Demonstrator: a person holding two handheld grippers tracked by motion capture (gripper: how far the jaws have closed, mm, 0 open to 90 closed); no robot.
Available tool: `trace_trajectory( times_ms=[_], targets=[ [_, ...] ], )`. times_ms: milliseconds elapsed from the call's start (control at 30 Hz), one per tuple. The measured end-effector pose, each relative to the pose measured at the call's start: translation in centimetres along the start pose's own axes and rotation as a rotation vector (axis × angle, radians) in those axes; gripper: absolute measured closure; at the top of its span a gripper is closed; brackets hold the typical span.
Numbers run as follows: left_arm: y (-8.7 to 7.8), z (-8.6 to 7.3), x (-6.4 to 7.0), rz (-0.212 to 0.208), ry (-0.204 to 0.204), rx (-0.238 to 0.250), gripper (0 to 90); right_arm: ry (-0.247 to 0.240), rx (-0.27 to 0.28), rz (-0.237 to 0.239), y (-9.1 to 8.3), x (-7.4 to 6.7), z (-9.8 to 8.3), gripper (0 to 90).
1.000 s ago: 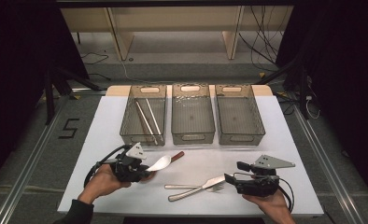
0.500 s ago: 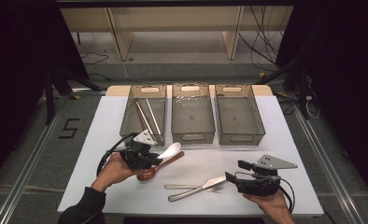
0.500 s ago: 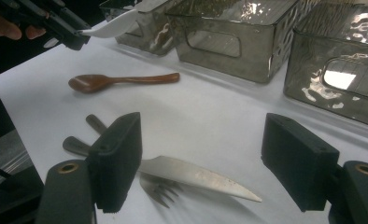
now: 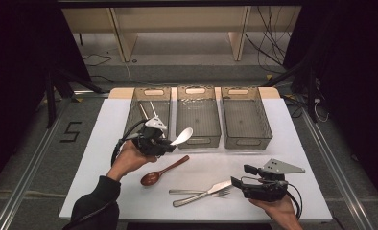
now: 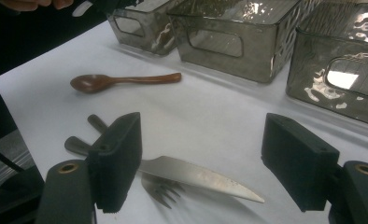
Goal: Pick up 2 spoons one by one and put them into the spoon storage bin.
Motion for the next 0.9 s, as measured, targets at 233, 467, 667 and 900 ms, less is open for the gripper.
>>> trace_trajectory(
  times_ms=[233, 467, 667, 900],
  targets=[
    [2.1, 1.5, -1.0, 0.034, -0.026, 0.031, 75.1, 0.003, -0.002, 0.004, 0.0, 0.0, 0.0, 29.7],
    [3.9, 2.8, -1.9, 0.059, -0.022, 0.035, 75.1, 0.002, -0.006, 0.009, 0.1, -0.1, -0.1, 29.7],
    [5.3, 4.0, -3.0, 0.085, -0.027, 0.039, 75.1, 0.005, -0.006, 0.01, 0.1, -0.1, -0.1, 29.7],
    [7.0, 4.6, -4.3, 0.111, -0.05, 0.029, 75.1, 0.002, -0.007, 0.014, 0.1, -0.1, -0.2, 29.7]
  ],
)
Point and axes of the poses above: each handheld gripper's, and its own axes: y roughly forward along the jaws, z roughly out of its top, x roughly to its right, the point moved 9 cm from there along y, roughly forward along the jaws, and after that the axes turned 15 degrees about x, right-handed, at the moved point
